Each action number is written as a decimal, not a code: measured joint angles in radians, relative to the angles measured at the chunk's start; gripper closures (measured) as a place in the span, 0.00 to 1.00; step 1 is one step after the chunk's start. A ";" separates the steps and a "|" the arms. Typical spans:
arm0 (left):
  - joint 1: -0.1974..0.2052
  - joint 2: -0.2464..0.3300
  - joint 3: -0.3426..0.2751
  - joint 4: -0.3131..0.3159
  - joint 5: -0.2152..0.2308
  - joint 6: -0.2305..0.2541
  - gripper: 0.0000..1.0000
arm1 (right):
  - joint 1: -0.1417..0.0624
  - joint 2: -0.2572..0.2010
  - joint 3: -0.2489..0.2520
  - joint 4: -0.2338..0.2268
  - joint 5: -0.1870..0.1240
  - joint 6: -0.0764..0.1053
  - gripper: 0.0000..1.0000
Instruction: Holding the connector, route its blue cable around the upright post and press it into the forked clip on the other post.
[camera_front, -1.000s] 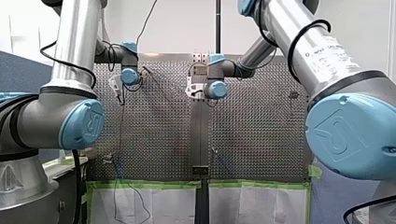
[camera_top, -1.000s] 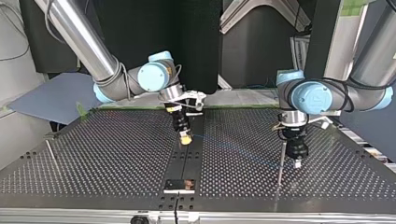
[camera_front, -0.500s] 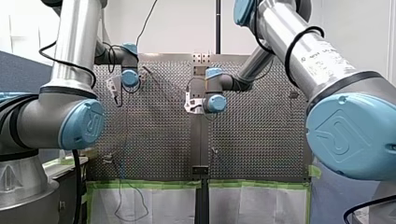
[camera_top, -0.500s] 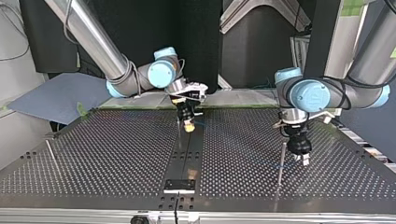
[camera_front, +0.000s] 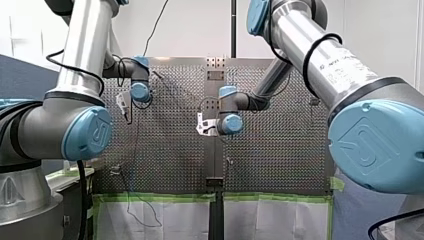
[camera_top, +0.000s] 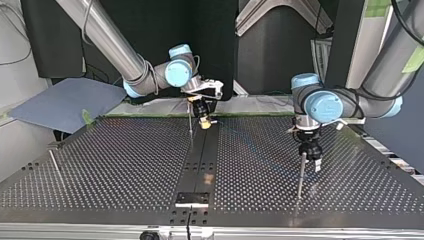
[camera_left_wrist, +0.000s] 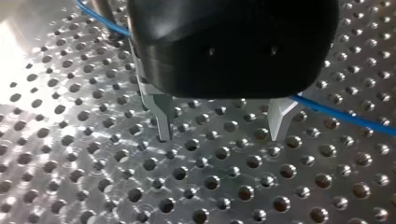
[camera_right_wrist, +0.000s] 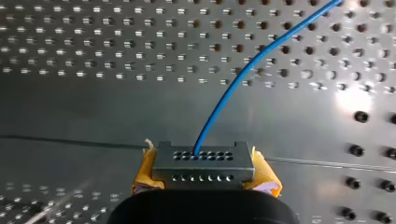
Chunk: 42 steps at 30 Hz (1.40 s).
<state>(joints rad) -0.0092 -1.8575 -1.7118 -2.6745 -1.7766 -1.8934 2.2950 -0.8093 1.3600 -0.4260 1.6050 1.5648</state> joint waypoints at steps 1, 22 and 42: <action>0.000 -0.002 0.000 0.000 0.002 -0.002 0.00 | 0.000 0.001 0.009 -0.007 0.001 -0.001 1.00; 0.001 -0.005 0.000 0.005 -0.005 -0.014 0.00 | -0.013 0.066 0.202 -0.198 0.018 -0.004 1.00; 0.003 -0.005 0.000 0.026 -0.005 -0.050 0.00 | -0.028 0.257 0.219 -0.313 0.069 -0.008 1.00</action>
<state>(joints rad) -0.0062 -1.8628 -1.7116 -2.6480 -1.7815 -1.9433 2.2668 -0.5522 1.5791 -0.7386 1.6735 1.5568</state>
